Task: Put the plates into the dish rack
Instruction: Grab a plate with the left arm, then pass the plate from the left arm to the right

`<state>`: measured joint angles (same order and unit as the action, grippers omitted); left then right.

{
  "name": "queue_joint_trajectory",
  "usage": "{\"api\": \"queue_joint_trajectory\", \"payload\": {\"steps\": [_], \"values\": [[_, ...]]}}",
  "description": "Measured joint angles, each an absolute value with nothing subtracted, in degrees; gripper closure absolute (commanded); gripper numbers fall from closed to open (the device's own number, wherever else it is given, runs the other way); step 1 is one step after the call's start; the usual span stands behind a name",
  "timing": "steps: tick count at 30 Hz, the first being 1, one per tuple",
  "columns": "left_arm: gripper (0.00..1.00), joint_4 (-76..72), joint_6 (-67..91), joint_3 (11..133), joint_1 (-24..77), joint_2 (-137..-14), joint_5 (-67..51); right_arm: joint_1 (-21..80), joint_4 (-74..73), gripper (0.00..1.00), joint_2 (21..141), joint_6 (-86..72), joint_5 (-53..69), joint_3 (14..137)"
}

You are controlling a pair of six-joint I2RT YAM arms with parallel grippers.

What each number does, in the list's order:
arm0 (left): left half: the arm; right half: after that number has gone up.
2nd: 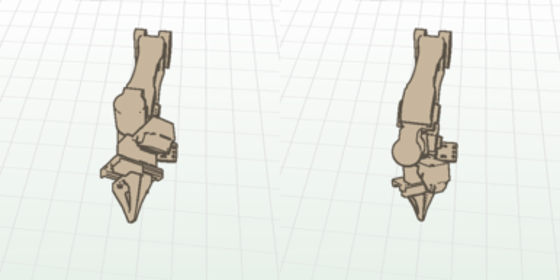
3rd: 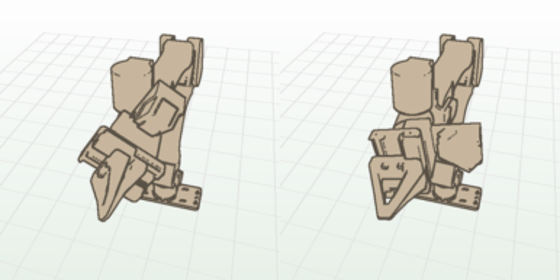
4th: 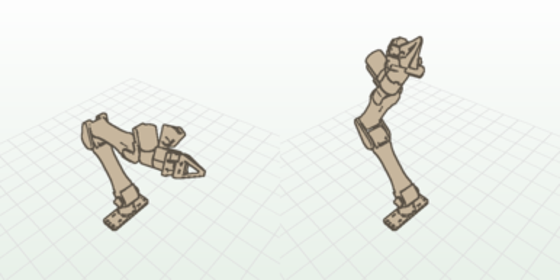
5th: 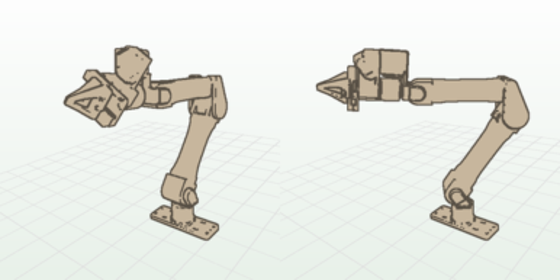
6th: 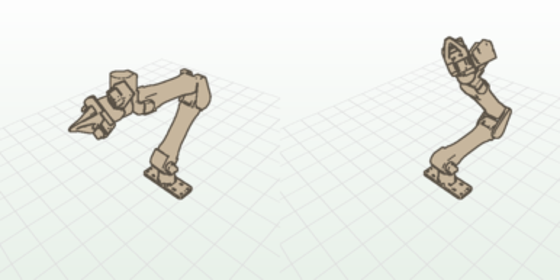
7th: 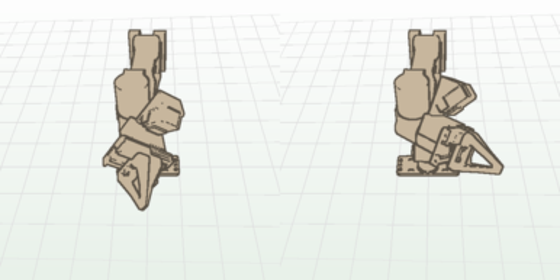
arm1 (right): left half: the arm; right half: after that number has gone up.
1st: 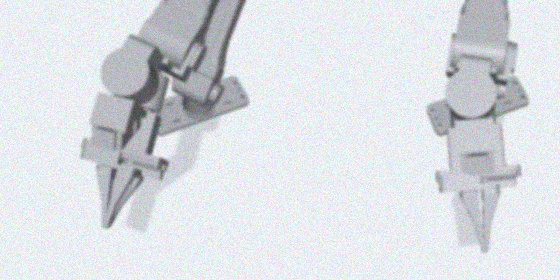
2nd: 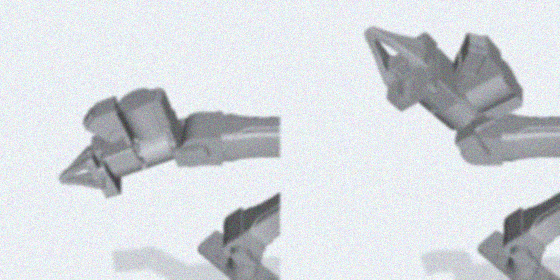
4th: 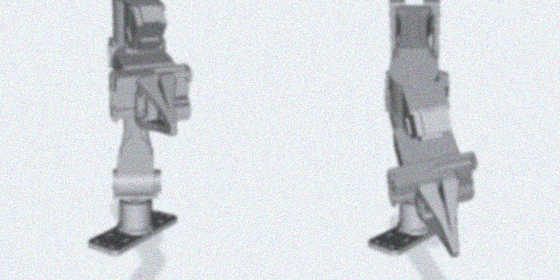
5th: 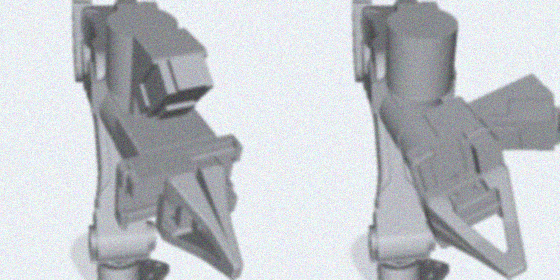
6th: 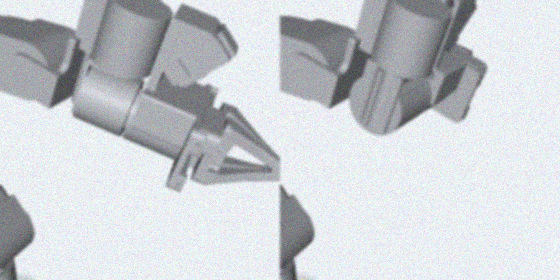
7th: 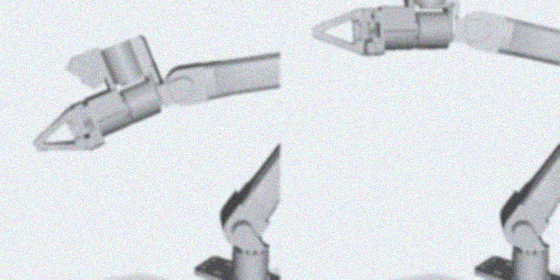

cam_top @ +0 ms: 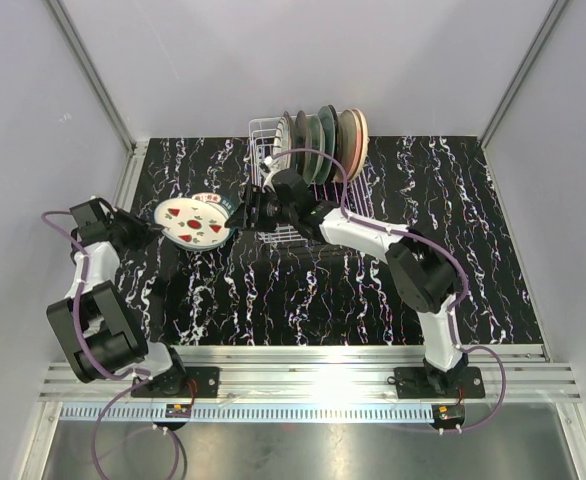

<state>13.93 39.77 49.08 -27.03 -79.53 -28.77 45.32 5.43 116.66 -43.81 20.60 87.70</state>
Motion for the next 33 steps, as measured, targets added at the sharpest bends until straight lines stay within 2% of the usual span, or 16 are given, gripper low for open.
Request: {"api": "queue_joint_trajectory", "payload": {"steps": [33], "values": [[1.0,13.04,43.42,47.09,-27.46,-74.91,-30.24,49.63,-3.31,0.21,126.96,-60.36,15.31,100.14]]}}
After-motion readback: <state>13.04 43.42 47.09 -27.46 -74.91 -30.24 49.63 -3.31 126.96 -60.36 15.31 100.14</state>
